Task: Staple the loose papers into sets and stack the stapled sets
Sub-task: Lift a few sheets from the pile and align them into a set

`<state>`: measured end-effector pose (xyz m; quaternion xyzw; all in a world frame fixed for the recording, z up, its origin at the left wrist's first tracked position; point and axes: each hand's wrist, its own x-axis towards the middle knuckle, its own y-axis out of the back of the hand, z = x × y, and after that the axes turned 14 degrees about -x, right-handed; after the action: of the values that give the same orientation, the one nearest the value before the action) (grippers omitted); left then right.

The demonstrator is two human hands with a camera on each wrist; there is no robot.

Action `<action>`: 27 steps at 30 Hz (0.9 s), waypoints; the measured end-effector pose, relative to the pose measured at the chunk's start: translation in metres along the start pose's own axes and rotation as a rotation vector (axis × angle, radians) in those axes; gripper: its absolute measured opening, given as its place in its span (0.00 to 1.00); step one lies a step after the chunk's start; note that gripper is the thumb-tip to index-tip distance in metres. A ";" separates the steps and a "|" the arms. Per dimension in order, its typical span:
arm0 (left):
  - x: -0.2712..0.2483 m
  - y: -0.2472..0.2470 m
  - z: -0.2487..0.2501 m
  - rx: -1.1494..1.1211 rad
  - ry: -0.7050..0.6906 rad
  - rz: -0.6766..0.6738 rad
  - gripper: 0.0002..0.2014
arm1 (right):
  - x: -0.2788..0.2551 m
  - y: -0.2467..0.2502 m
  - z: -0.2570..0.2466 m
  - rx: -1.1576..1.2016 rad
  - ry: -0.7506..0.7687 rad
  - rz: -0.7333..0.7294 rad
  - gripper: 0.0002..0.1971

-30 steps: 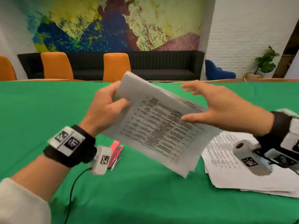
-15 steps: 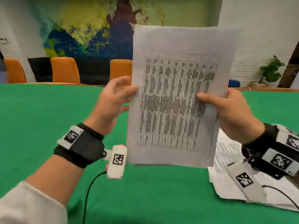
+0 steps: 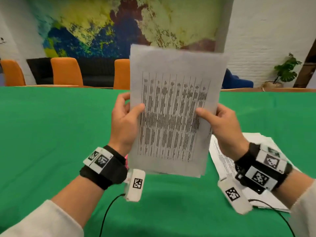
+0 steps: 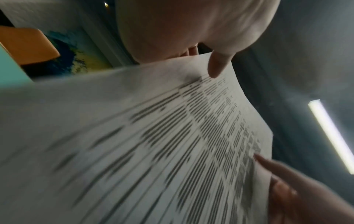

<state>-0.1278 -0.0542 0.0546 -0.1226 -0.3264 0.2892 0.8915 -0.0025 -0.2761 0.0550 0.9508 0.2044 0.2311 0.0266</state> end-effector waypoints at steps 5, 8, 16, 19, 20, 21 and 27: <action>-0.027 0.009 -0.024 0.087 0.086 0.020 0.14 | -0.013 -0.015 0.031 -0.068 -0.061 -0.012 0.11; -0.010 -0.008 -0.003 0.134 -0.014 -0.003 0.13 | -0.003 -0.014 0.007 -0.054 0.003 0.057 0.08; -0.002 -0.024 0.027 0.376 -0.263 -0.051 0.15 | 0.012 -0.018 -0.029 -0.025 0.153 0.097 0.14; -0.027 -0.009 0.000 0.319 -0.127 -0.019 0.14 | -0.004 -0.027 0.000 -0.051 0.042 0.025 0.12; -0.032 -0.006 -0.006 0.279 -0.089 -0.019 0.14 | -0.006 -0.028 0.006 -0.070 0.028 0.009 0.12; -0.033 -0.006 -0.008 0.251 -0.070 -0.014 0.15 | -0.006 -0.029 0.009 -0.083 0.023 0.007 0.12; 0.007 -0.026 0.014 0.138 -0.166 0.007 0.14 | 0.017 -0.021 -0.020 0.067 0.102 0.094 0.10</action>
<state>-0.1212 -0.0707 0.0793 -0.0378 -0.3778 0.3232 0.8668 -0.0053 -0.2506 0.0770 0.9468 0.1682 0.2731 -0.0267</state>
